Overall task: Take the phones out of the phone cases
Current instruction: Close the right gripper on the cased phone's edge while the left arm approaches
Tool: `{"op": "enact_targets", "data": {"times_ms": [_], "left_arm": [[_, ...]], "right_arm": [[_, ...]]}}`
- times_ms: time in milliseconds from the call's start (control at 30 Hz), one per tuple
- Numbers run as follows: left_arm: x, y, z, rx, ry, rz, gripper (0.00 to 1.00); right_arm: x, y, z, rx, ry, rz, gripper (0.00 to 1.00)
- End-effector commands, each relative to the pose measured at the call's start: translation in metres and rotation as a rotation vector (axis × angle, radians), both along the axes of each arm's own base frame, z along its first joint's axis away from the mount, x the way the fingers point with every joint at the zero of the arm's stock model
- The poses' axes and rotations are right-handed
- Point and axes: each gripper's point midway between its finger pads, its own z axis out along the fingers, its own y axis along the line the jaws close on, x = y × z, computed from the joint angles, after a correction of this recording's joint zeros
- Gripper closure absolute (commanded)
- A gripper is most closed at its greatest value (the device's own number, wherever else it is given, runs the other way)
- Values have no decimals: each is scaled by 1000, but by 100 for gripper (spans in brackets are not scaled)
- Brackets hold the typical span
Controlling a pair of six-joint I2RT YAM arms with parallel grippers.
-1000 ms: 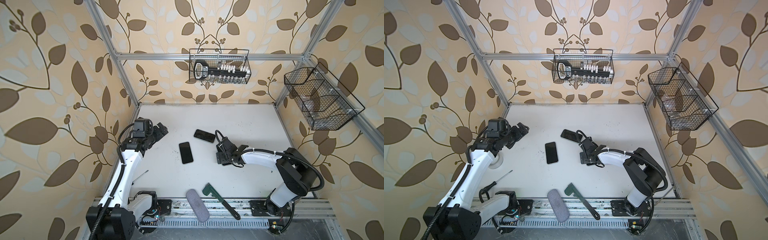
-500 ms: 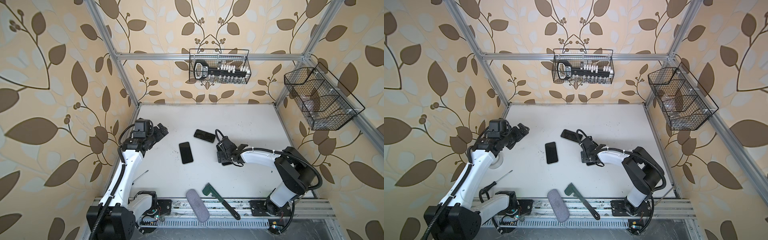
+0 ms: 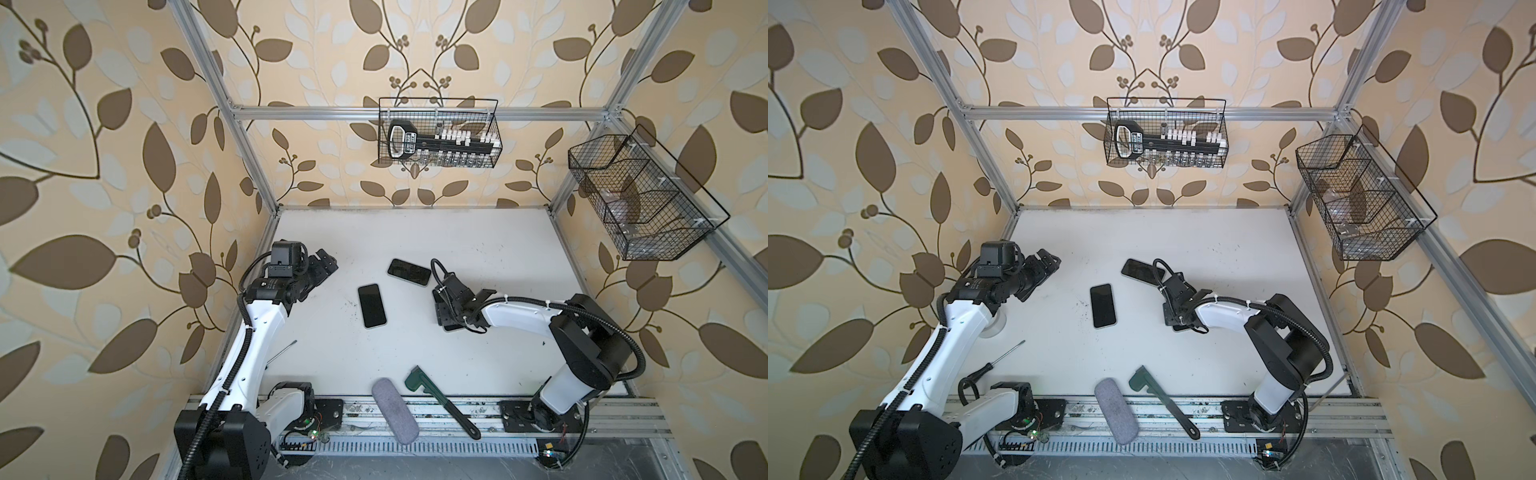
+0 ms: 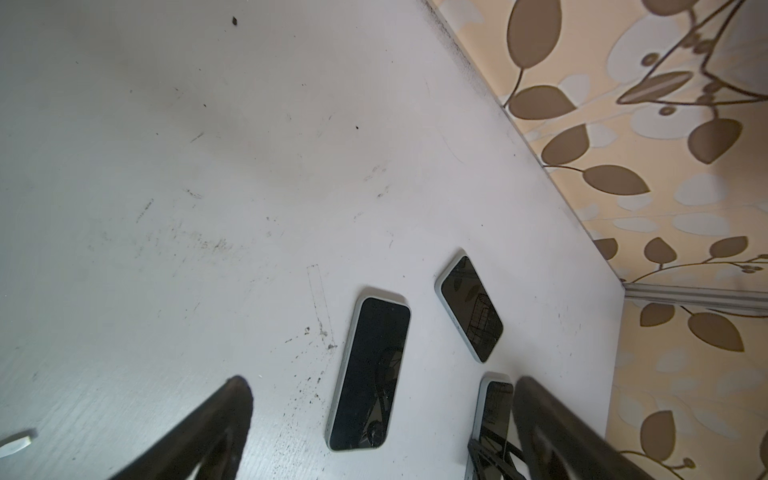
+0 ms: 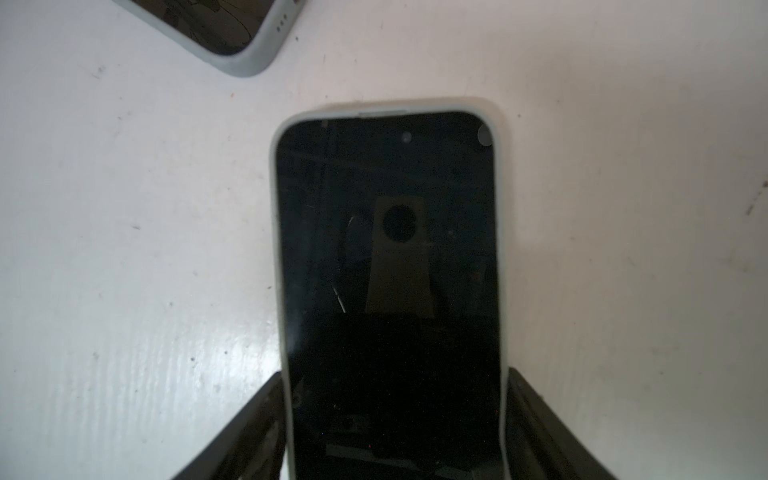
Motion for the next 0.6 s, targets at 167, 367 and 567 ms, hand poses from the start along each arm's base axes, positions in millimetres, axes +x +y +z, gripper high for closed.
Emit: {"op": "enact_targets", "data": {"times_ms": [167,367,567], "left_arm": [[11,-79,-7,-143,-51,-270,1],[17,-146,-12,-175,-71,-447,1],[25,-208,-20,-213,-98,-591,2]], "right_arm": [[-3,-4,11,81,10,2,34],[-1,0,34,162,-15,13,34],[-2,6,61,231,-32,42,34]]}}
